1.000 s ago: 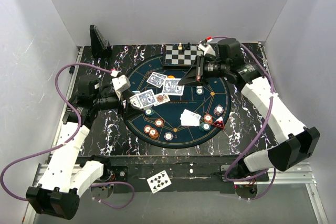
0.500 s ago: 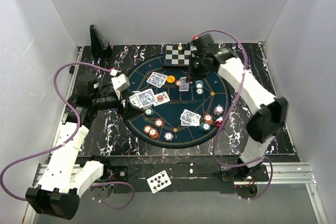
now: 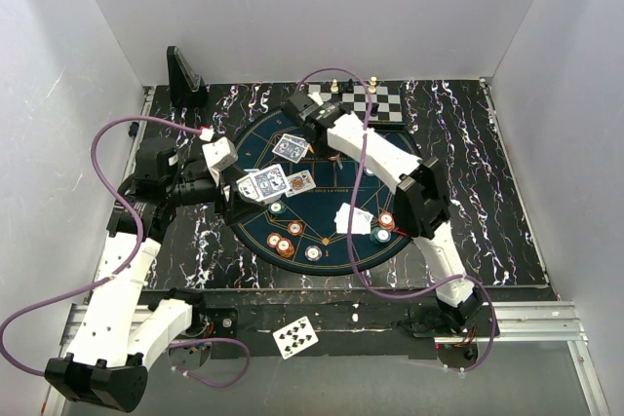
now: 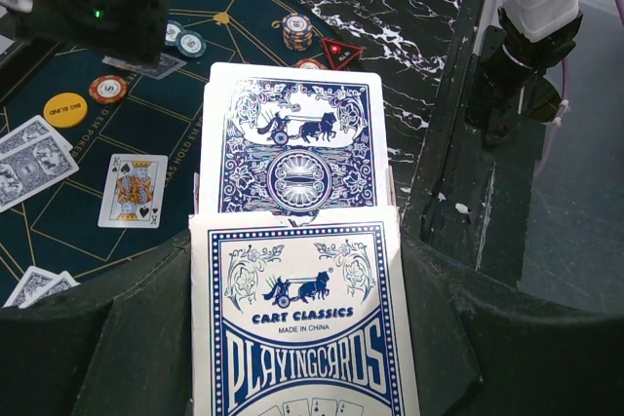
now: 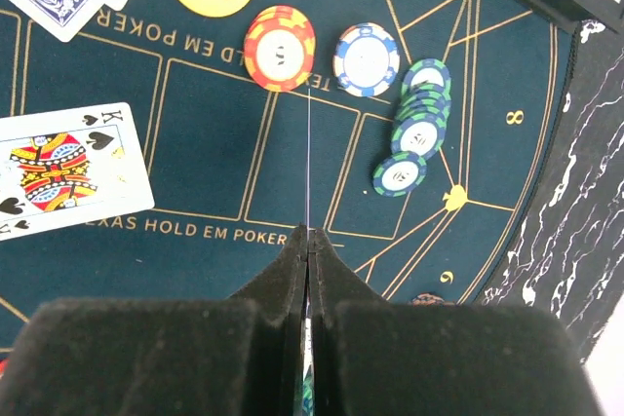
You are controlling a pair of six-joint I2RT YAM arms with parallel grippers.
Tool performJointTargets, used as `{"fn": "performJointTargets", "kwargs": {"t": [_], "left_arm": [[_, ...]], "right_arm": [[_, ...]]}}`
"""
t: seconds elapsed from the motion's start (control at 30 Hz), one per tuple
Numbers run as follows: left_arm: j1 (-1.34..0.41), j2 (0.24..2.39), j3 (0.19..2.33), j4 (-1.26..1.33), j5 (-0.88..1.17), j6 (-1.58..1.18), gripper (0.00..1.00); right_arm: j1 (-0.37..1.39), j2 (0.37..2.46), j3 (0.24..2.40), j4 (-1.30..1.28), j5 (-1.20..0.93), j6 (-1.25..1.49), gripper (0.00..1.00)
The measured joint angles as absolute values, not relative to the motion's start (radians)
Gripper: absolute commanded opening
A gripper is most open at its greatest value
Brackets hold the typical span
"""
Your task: Distribute texas hold em gaming equipment
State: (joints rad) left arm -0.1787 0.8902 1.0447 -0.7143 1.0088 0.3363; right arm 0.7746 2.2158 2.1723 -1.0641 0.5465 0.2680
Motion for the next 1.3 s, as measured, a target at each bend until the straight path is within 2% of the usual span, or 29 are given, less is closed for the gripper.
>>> {"fn": "performJointTargets", "kwargs": {"t": [0.37,0.87,1.03,1.17,1.3], "left_arm": [[-0.179,0.881,1.048,-0.76,1.009,0.341,0.0],[-0.179,0.881,1.07,-0.791,1.009,0.355,0.0],[-0.179,0.879,1.07,-0.809,1.009,0.366,0.0],[-0.179,0.874,1.07,-0.81,1.009,0.369,0.0],[-0.179,0.873,1.07,-0.811,1.009,0.374,0.0]], "right_arm": [[0.922,2.398,2.191,-1.025,0.686,0.171,0.01],[0.945,2.502,2.261,-1.02,0.598,0.177,0.02],[0.945,2.507,2.261,-1.014,0.542,0.198,0.12],[0.937,2.502,2.26,-1.015,0.496,0.217,0.14],[0.918,2.473,2.226,-0.992,0.425,0.245,0.28]]}}
